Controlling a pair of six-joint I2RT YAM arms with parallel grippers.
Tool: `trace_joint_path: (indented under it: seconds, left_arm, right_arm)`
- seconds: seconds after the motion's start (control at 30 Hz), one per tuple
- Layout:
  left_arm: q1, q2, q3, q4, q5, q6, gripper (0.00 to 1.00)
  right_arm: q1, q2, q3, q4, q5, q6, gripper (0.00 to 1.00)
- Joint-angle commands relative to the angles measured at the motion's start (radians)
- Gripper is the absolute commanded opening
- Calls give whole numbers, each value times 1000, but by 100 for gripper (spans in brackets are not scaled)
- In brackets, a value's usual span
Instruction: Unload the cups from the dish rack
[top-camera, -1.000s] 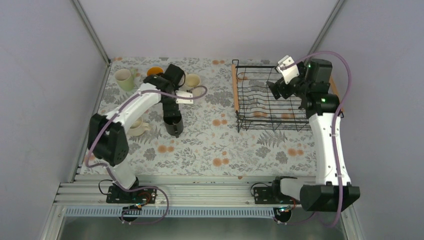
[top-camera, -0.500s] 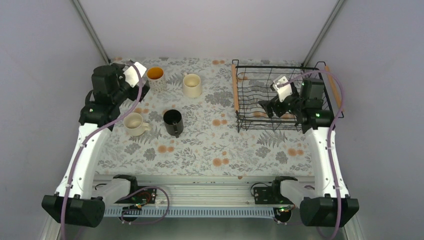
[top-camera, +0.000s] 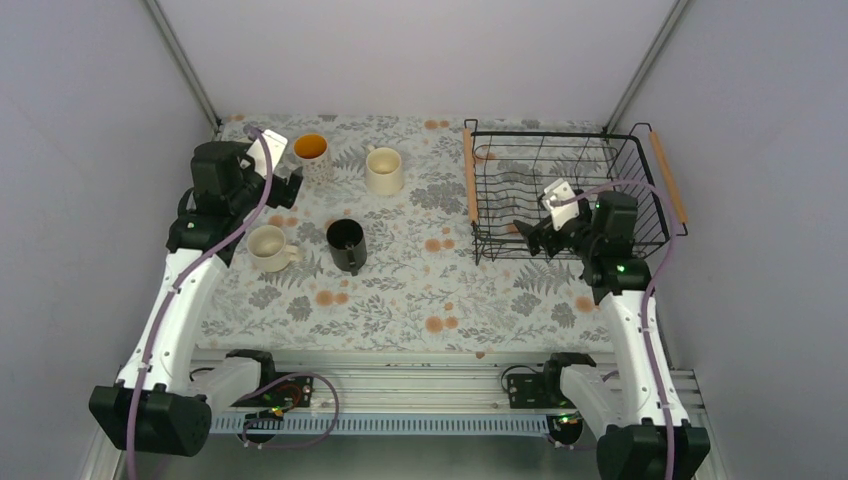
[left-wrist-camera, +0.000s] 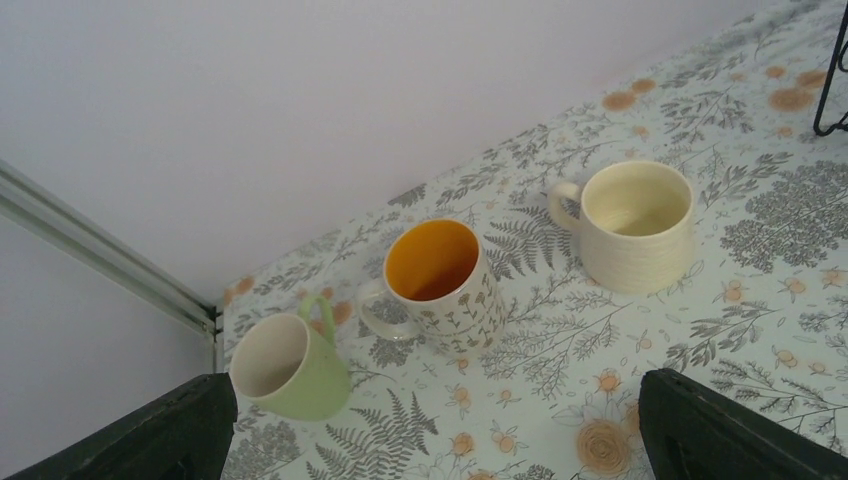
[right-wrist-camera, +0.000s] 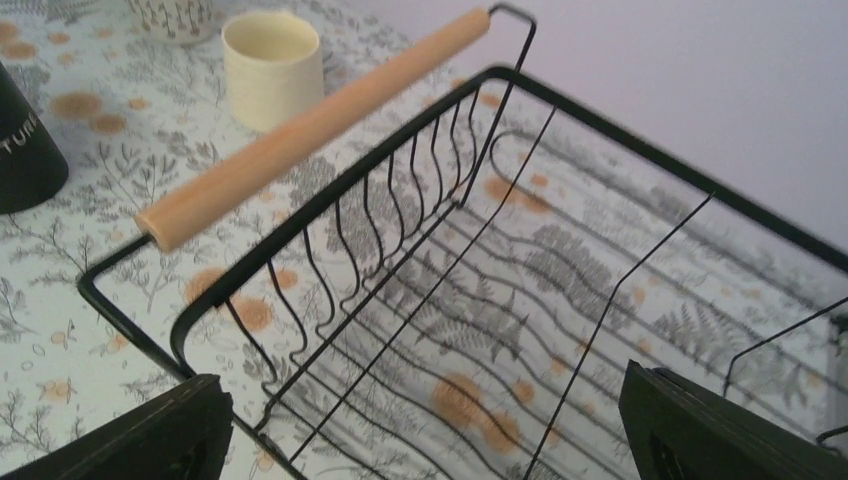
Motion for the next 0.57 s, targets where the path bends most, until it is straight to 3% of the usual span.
trace_joint_path:
  seconds: [0.0, 0.53]
  left_arm:
    - [9, -25, -3, 19, 41, -33, 100]
    - [48, -3, -2, 27, 78, -48, 100]
  right_arm:
    - [-3, -3, -83, 123, 25, 24, 100]
    - [-2, -14, -123, 159, 20, 40, 100]
